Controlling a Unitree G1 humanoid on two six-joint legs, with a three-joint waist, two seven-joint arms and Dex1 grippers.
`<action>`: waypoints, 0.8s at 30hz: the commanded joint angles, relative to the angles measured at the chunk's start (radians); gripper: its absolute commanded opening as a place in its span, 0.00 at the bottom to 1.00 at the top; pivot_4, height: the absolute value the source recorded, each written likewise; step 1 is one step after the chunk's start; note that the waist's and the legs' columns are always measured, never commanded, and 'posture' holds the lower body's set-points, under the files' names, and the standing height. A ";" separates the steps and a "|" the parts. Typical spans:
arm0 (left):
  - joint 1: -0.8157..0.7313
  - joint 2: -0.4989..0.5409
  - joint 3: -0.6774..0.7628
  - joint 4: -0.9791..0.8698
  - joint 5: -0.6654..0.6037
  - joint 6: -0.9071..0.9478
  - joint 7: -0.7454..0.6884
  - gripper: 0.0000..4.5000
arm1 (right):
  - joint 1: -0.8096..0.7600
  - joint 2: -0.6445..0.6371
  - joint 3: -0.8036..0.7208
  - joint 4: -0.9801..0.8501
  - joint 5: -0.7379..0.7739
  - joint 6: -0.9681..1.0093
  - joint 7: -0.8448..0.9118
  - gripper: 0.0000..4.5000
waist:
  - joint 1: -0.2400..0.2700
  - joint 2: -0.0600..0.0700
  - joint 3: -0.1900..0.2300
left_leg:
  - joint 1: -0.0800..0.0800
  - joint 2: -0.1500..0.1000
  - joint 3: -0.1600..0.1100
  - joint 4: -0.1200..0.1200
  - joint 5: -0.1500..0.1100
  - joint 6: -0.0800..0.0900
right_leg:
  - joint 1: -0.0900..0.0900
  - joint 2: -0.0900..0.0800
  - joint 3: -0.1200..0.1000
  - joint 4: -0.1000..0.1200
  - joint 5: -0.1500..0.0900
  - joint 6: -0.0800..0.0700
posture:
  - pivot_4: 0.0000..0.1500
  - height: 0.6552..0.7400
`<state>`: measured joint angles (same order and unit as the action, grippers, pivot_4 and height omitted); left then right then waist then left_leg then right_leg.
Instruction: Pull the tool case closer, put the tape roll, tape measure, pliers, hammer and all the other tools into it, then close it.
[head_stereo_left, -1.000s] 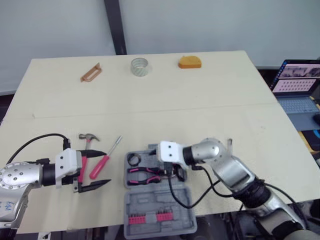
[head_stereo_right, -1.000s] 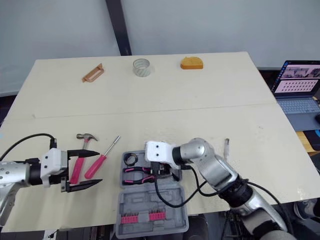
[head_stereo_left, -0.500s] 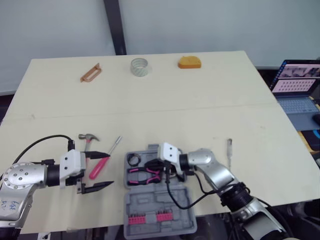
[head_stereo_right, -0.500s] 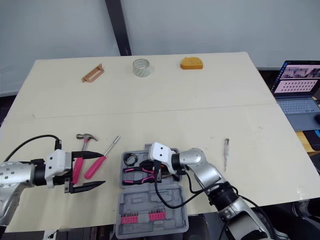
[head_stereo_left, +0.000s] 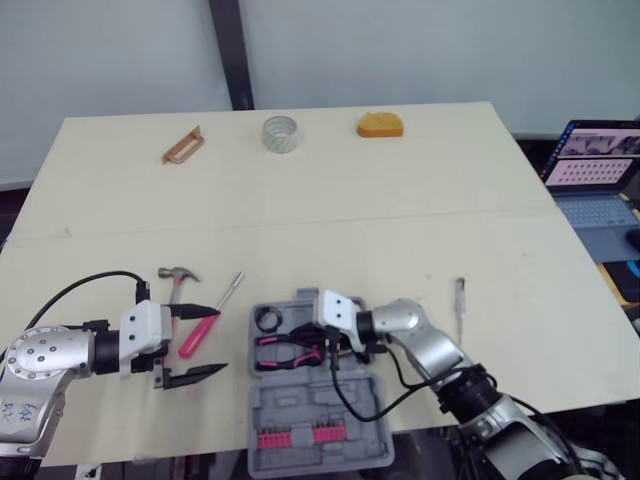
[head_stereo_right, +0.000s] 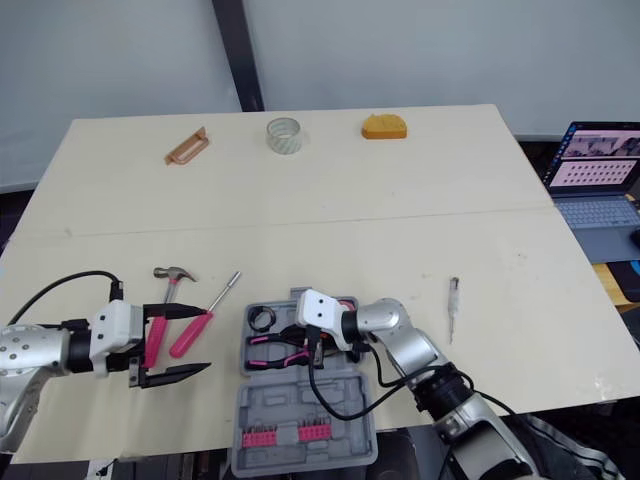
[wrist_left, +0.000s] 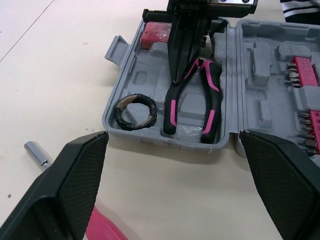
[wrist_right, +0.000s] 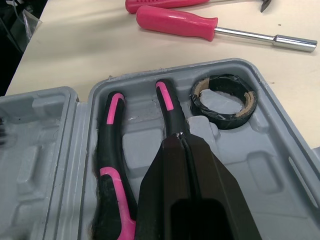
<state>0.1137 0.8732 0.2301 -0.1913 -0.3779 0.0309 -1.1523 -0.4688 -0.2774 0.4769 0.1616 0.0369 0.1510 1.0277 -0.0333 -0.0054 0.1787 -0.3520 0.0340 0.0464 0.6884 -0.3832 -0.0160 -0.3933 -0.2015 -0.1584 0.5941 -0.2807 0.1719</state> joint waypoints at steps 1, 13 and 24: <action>-0.009 -0.004 0.006 -0.018 -0.001 -0.017 0.007 1.00 | -0.015 -0.008 0.022 0.006 -0.030 -0.026 0.010 0.01 | 0.000 0.000 0.000 | 0.000 0.000 0.000 0.000 0.000 0.000 | 0.000 0.000 0.000 0.000 0.000 0.000 | 1.00 1.00; -0.007 -0.007 0.005 -0.022 -0.001 -0.016 0.017 1.00 | -0.014 -0.075 0.118 0.081 -0.184 -0.044 -0.003 0.01 | 0.003 0.002 -0.003 | 0.002 0.000 0.000 0.000 0.000 0.000 | 0.002 0.000 0.000 0.000 0.000 0.000 | 1.00 1.00; -0.012 -0.005 -0.001 -0.024 -0.002 -0.011 0.023 1.00 | -0.009 -0.114 0.189 0.122 -0.275 -0.016 -0.005 0.01 | 0.008 0.012 -0.021 | 0.019 0.000 0.000 -0.006 -0.001 0.001 | 0.017 0.000 0.000 -0.004 0.000 0.000 | 1.00 1.00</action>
<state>0.1068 0.8720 0.2222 -0.1912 -0.3774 0.0300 -1.1347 -0.5325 -0.3347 0.6060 0.1801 -0.1444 0.0681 1.0096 -0.0258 0.0069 0.1579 -0.3335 0.0338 0.0461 0.6824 -0.3841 -0.0154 -0.3758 -0.2017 -0.1585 0.5901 -0.2807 0.1719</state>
